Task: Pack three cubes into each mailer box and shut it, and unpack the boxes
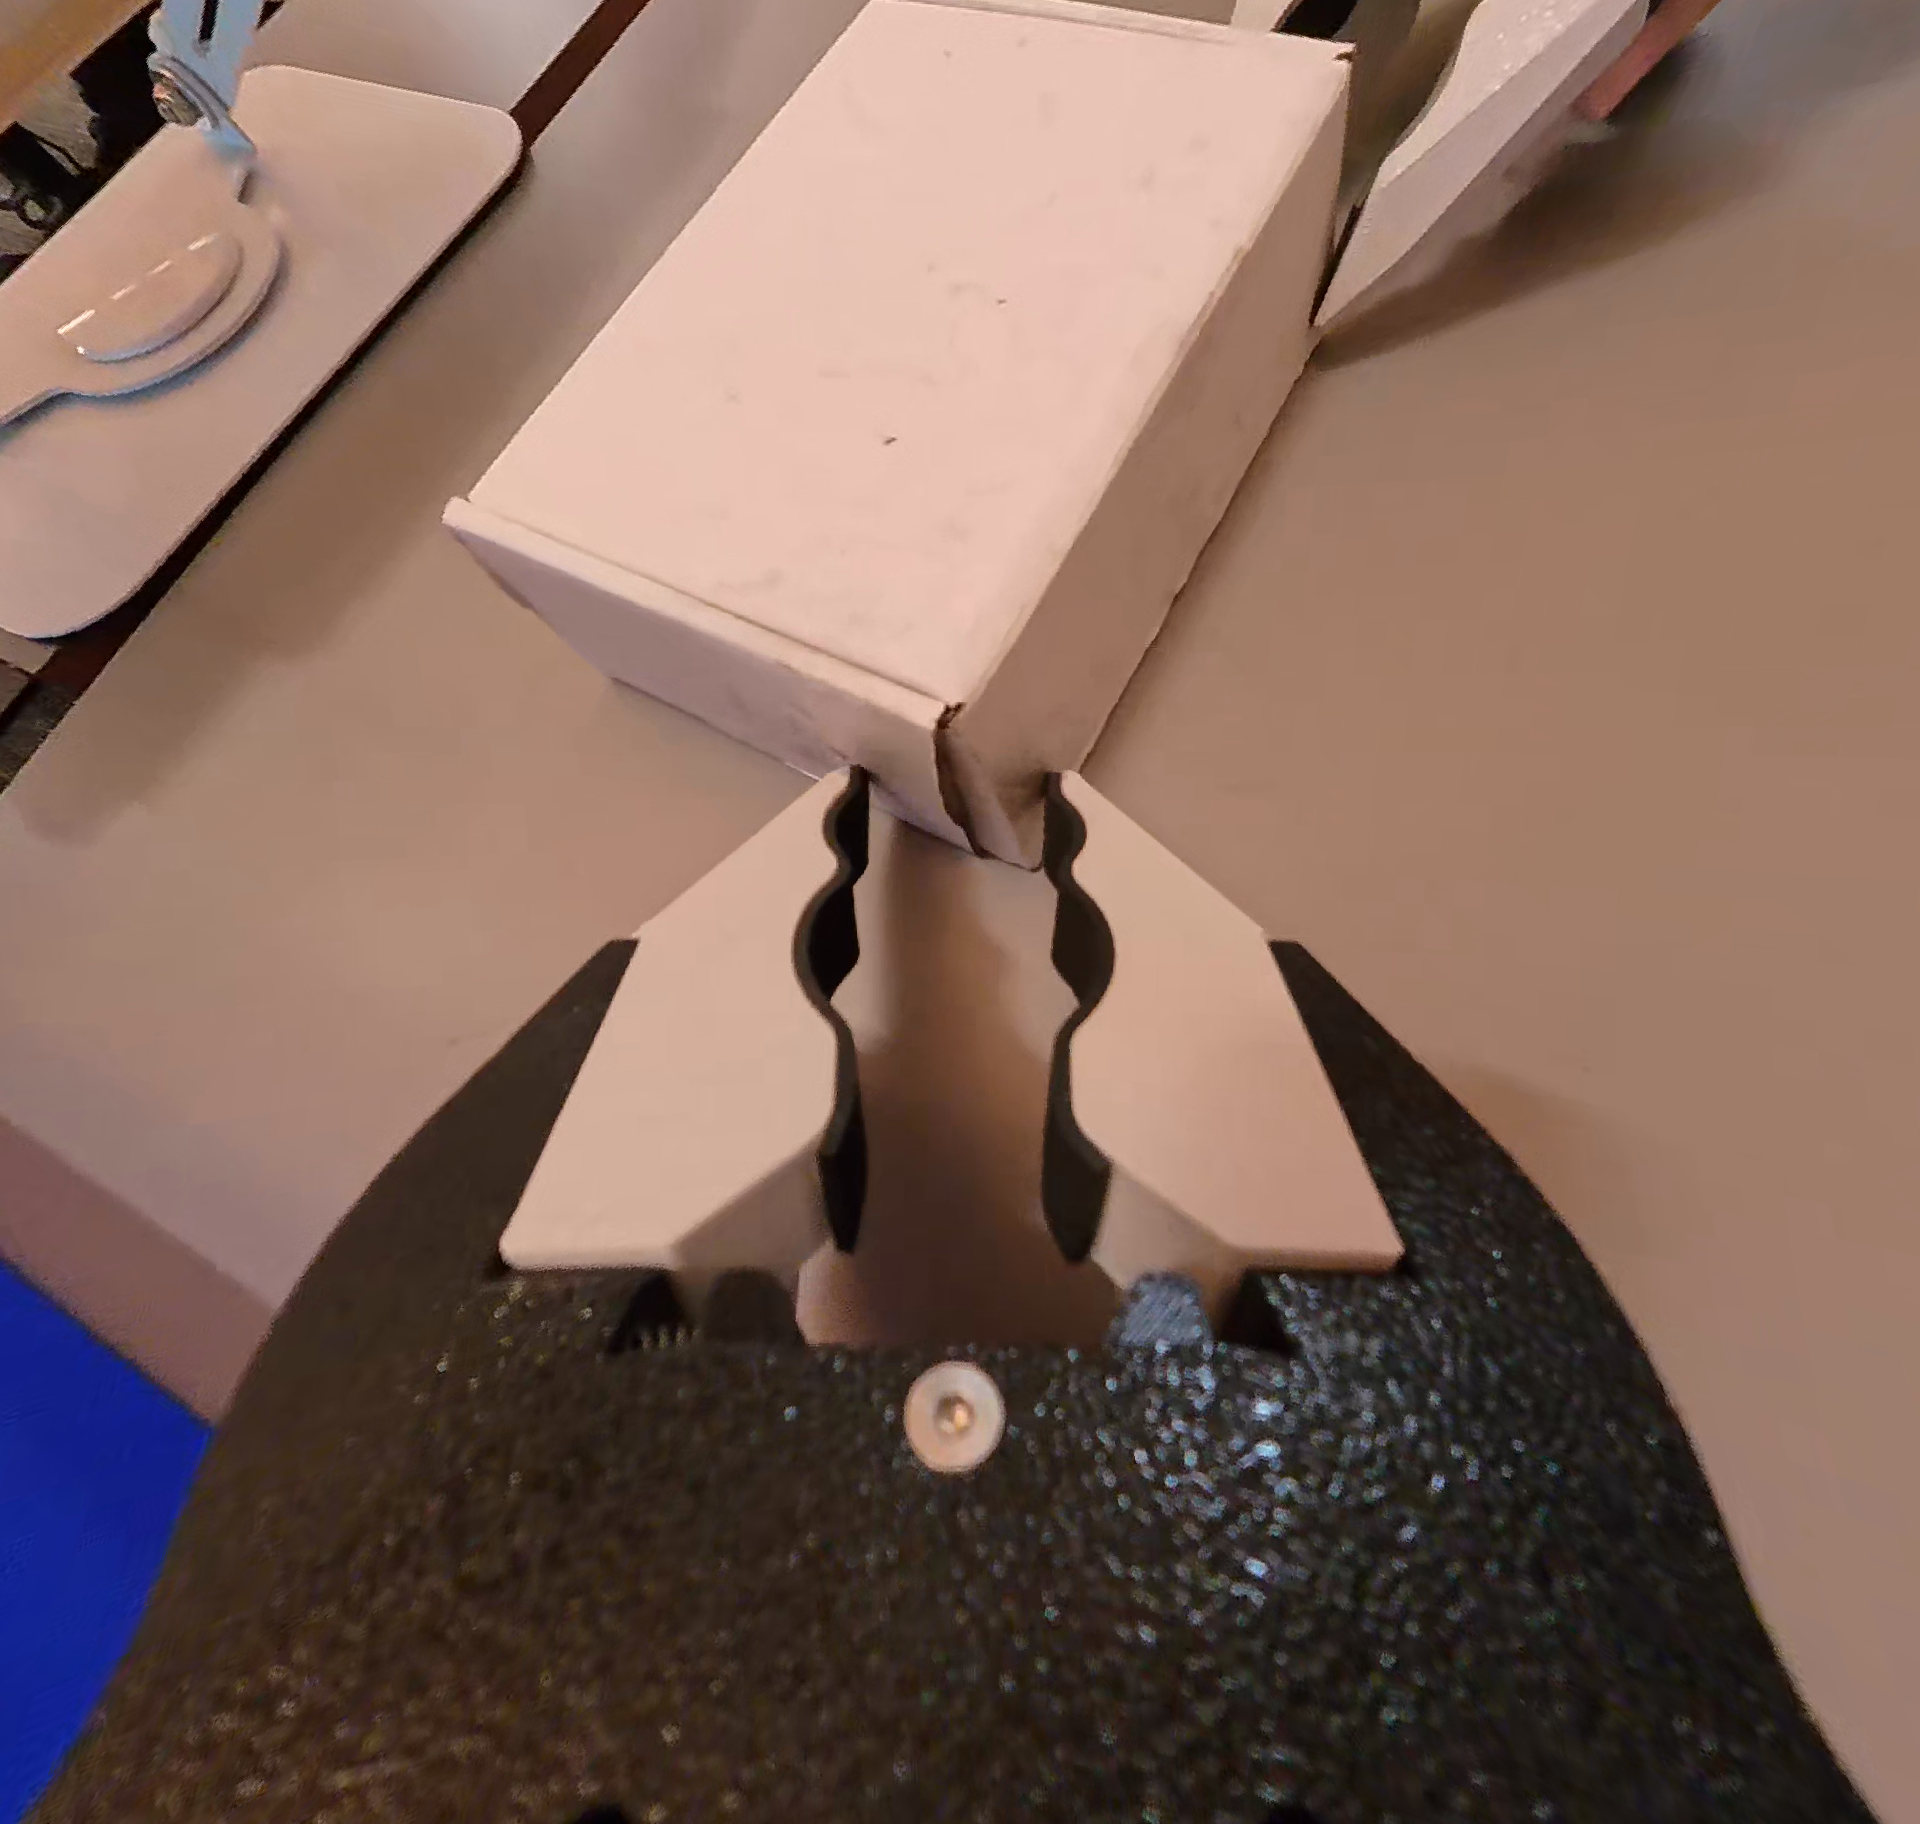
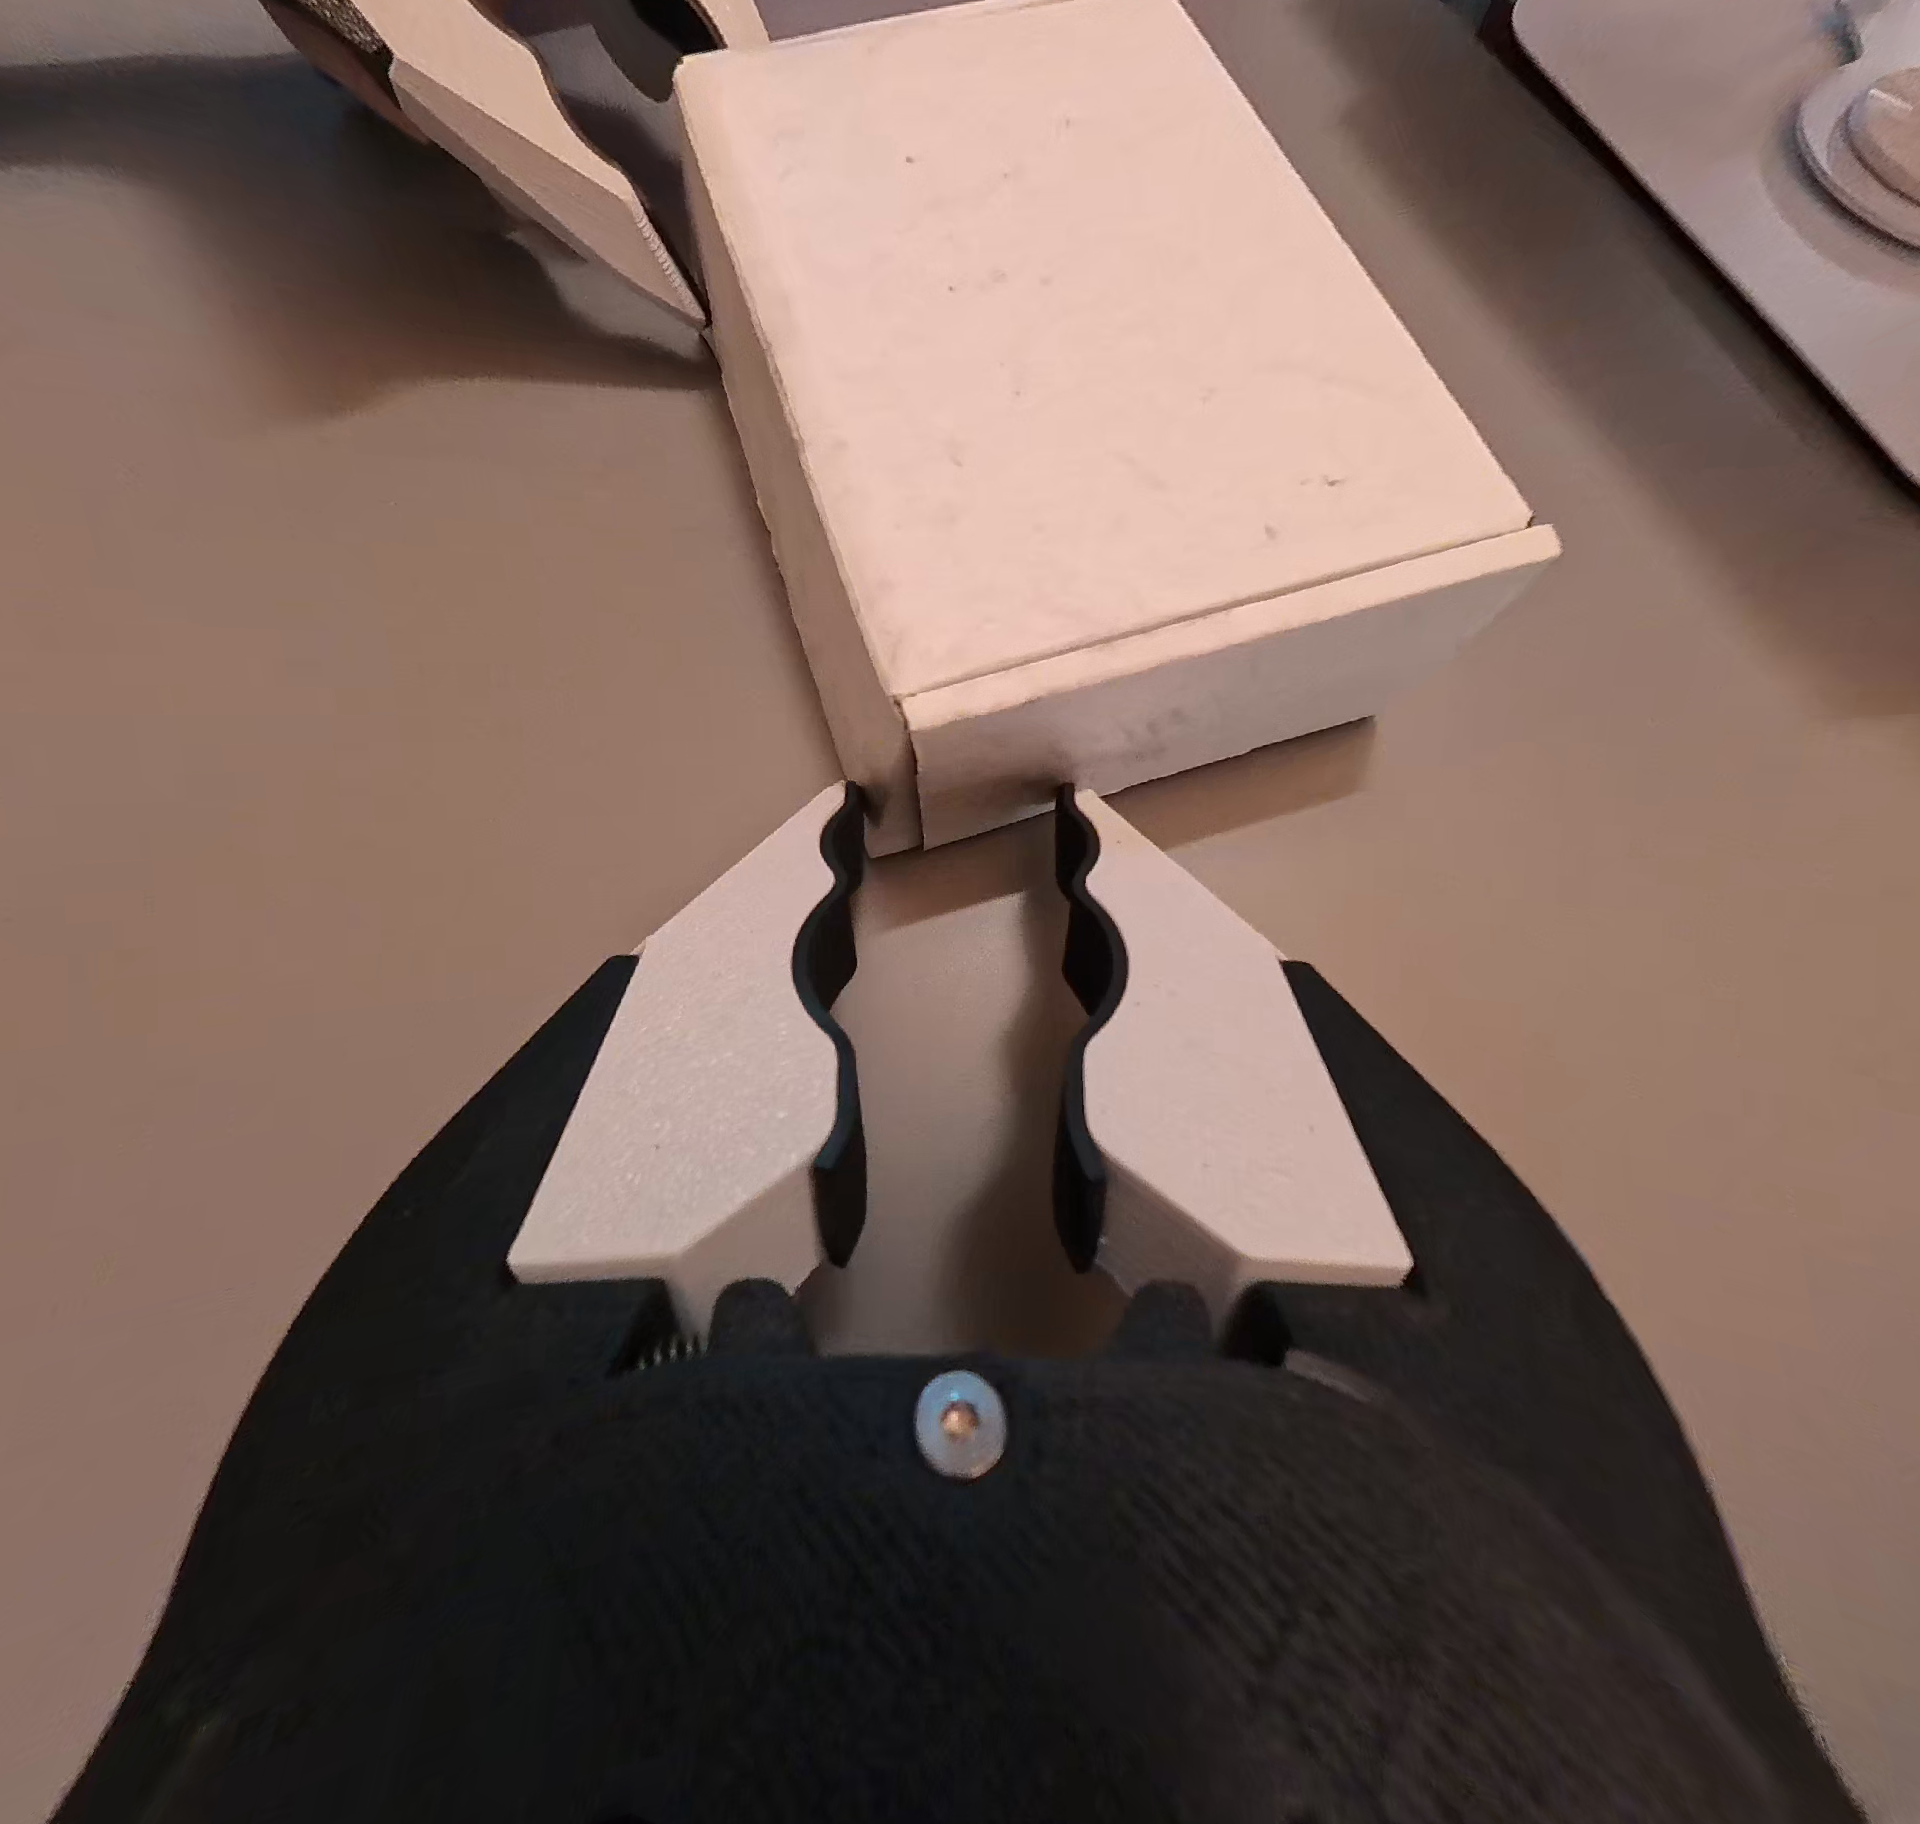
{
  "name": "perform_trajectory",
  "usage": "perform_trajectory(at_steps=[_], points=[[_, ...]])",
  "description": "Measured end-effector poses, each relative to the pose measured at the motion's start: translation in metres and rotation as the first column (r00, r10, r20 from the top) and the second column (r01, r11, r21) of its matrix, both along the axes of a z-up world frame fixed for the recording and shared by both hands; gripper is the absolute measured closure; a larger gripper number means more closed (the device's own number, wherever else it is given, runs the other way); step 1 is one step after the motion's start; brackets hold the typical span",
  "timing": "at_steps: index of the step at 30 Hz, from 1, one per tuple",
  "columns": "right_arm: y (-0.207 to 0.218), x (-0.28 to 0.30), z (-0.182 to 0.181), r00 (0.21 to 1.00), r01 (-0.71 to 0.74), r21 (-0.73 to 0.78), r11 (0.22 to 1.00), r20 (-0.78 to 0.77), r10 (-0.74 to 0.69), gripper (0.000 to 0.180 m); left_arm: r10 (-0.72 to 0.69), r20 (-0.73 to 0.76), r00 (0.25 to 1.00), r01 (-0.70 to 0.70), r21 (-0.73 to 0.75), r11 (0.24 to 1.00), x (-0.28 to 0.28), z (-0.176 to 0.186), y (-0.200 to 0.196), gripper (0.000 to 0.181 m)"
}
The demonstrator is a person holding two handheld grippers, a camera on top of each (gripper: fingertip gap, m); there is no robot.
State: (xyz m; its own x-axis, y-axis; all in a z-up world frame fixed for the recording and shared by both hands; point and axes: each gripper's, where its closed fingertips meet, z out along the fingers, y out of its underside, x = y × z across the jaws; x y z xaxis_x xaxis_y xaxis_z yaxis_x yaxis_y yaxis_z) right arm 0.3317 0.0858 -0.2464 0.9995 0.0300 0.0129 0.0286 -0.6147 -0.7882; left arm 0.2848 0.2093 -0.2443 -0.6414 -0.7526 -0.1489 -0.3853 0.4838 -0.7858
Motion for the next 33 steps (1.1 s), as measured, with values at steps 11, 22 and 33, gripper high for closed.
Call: perform_trajectory(at_steps=[11, 22, 33], points=[[0.001, 0.004, -0.002, 0.998, 0.002, -0.008, 1.0, 0.069, -0.002, 0.152, 0.053, 0.036, 0.998, -0.055, 0.047, 0.997, 0.004, 0.0, 0.003, 0.154], [-0.019, -0.014, 0.0, 0.997, -0.062, -0.009, 0.998, 0.049, 0.063, 0.153, 0.098, 0.092, 0.991, -0.107, 0.098, 0.989, -0.037, 0.002, -0.028, 0.152], [-0.007, -0.011, 0.062, 0.963, -0.095, -0.028, 0.995, 0.249, 0.099, 0.087, 0.043, 0.056, 0.998, -0.045, 0.036, 0.998, -0.048, 0.004, -0.026, 0.145]])
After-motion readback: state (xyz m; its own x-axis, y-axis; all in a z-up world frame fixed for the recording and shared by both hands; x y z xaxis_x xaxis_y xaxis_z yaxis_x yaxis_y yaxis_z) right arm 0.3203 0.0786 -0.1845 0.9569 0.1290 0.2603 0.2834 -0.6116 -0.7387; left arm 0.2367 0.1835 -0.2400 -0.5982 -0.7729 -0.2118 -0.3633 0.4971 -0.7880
